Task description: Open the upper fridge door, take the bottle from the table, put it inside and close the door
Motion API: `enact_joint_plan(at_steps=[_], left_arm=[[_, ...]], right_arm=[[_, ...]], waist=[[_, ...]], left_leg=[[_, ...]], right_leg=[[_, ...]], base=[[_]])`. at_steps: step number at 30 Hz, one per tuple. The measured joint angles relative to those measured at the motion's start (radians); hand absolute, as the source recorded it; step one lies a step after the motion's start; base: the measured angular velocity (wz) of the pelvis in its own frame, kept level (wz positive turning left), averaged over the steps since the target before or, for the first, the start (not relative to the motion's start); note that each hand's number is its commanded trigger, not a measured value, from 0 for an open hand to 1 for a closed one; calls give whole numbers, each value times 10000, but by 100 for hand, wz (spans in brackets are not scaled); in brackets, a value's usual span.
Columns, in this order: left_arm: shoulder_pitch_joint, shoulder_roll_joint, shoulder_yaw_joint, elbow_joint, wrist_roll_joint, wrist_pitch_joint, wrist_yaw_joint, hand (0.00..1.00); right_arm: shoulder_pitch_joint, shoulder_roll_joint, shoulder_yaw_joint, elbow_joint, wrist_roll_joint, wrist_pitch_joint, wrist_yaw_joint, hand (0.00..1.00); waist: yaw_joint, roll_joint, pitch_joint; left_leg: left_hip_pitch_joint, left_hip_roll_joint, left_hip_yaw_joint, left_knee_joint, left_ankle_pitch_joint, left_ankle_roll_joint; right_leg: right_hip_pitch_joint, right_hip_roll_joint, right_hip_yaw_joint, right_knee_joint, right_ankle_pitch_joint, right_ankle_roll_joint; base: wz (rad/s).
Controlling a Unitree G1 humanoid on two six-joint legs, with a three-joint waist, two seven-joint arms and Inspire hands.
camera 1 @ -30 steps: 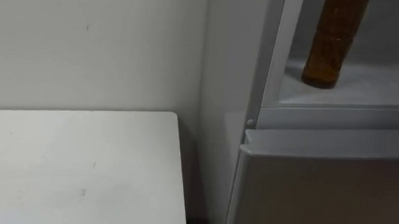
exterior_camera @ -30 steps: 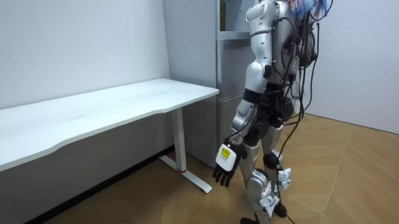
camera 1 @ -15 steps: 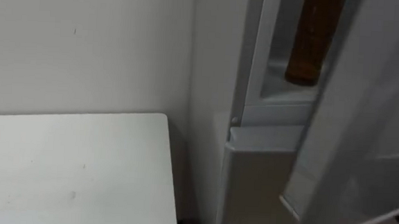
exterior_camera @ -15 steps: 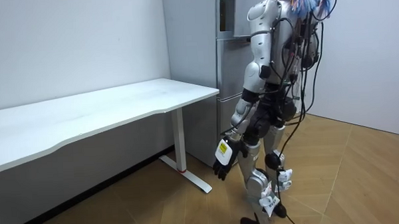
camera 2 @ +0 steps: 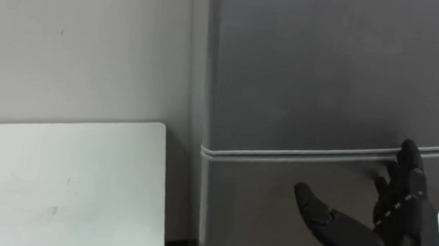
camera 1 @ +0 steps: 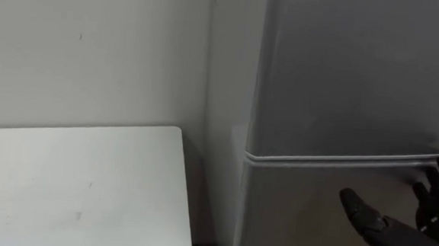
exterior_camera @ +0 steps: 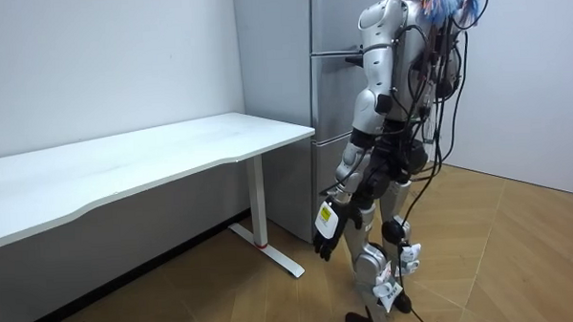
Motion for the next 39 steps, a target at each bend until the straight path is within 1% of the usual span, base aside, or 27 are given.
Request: enact_joint_plan(at_steps=[2,6,12,21,23,27,33,39], left_arm=[[2,22,-76,0,17,0,-38,0],[-56,19,-76,3,401,-4,-73,0],[-59,19,-82,20,394,-2,-44,0],[-32,17,-68,44,385,79,-41,0],[-30,17,-23,49,306,88,-43,0],[-20,30,344,39,300,87,-156,0],[174,42,595,39,295,74,-447,0],[403,28,872,51,72,-97,-619,0]], right_arm=[[0,1,-4,0,-6,-2,41,0],[0,6,-8,0,-3,-5,84,0],[-6,97,32,0,-77,-5,167,0],[-7,108,13,29,-66,0,224,0],[-7,105,-13,92,-66,-5,240,0],[-8,80,-184,297,-102,-34,438,0],[-7,74,-303,329,-108,-20,634,0],[-7,74,-448,328,-94,-13,640,0]], waist=[[-13,0,0],[-19,4,-2],[1,-4,-2],[18,-14,12],[10,-17,13],[14,-11,30],[27,-9,16],[44,-5,11]], left_leg=[[-1,2,-1,-8,4,-7],[-4,2,-1,-7,4,-7],[14,3,-5,-6,6,-9],[4,-3,-182,21,7,-12],[4,-6,-270,68,7,-11],[-10,-7,-371,100,3,-13],[-27,-1,-424,119,-1,-19],[-34,-5,-426,153,-1,-18]], right_leg=[[5,6,0,-12,13,-6],[5,6,2,-20,23,-5],[1,25,52,3,26,-10],[52,25,0,-6,34,-23],[91,21,-23,-8,35,-26],[158,8,-102,-5,33,-27],[164,4,-155,11,37,-39],[171,-15,-193,9,38,-39]], base=[[0],[0],[0],[1],[5],[7],[1],[0]])
